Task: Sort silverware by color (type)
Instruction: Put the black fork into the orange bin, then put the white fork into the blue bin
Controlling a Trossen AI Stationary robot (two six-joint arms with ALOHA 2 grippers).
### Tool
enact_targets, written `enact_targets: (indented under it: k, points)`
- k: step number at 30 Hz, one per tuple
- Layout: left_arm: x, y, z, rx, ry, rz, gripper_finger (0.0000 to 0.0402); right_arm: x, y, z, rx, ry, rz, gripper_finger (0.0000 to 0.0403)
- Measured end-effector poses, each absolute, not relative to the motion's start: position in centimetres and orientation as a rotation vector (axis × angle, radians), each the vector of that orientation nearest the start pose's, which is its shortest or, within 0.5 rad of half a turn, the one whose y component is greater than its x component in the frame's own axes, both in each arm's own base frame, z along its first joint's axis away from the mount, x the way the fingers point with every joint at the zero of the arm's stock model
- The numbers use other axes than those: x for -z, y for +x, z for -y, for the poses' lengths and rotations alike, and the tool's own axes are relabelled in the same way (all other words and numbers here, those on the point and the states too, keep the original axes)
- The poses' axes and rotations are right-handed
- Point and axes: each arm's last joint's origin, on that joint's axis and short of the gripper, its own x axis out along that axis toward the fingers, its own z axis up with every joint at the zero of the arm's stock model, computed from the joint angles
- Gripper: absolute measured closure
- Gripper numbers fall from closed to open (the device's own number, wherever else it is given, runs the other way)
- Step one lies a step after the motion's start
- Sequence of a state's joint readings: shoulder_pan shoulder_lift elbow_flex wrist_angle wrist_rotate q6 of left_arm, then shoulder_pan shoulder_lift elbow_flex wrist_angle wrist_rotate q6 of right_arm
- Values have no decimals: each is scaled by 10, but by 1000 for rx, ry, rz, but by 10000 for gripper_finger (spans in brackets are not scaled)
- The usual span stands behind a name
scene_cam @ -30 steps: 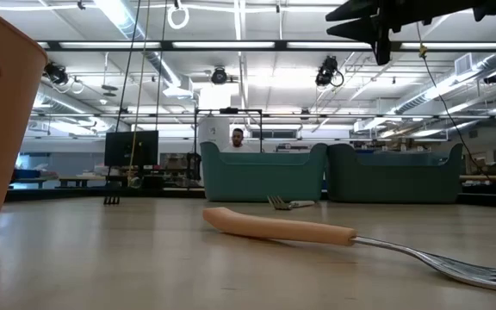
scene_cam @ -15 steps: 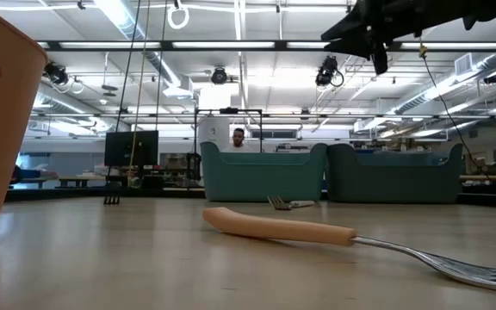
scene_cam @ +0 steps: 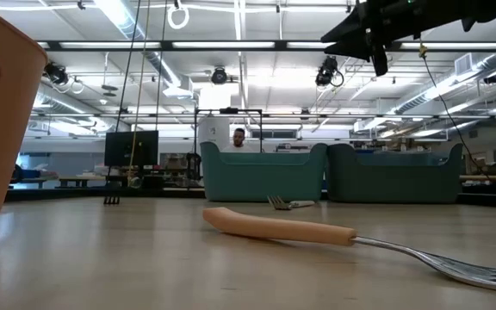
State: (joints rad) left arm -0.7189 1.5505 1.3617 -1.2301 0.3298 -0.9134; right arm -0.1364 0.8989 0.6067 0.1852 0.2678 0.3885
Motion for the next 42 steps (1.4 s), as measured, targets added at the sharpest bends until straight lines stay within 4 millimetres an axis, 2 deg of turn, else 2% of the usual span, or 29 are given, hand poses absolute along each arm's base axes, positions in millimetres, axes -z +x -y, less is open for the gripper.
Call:
enact_targets:
  k: [9, 14, 16, 20, 26, 32, 35, 42]
  points:
    - [-280, 204, 191, 114, -441, -1738, 319, -284, 200, 34, 394, 377, -68, 284]
    - [-280, 209, 184, 18, -524, -1735, 297, -280, 199, 35, 403, 375, -104, 284]
    - [-284, 214, 179, -42, -552, -1690, 297, -279, 199, 36, 410, 375, -118, 284]
    - [-308, 226, 163, -117, -586, -1517, 297, -276, 198, 38, 385, 381, -148, 284]
    - [-353, 239, 119, -294, -549, -1244, 297, -265, 203, 39, 349, 363, -244, 285]
    - [-386, 259, 67, -487, -478, -964, 297, -238, 220, 44, 348, 352, -406, 285]
    - [-393, 270, 45, -474, -408, -896, 297, -224, 229, 46, 285, 343, -482, 285]
    - [-398, 279, 5, -503, -330, -843, 297, -197, 244, 52, 140, 116, -612, 285]
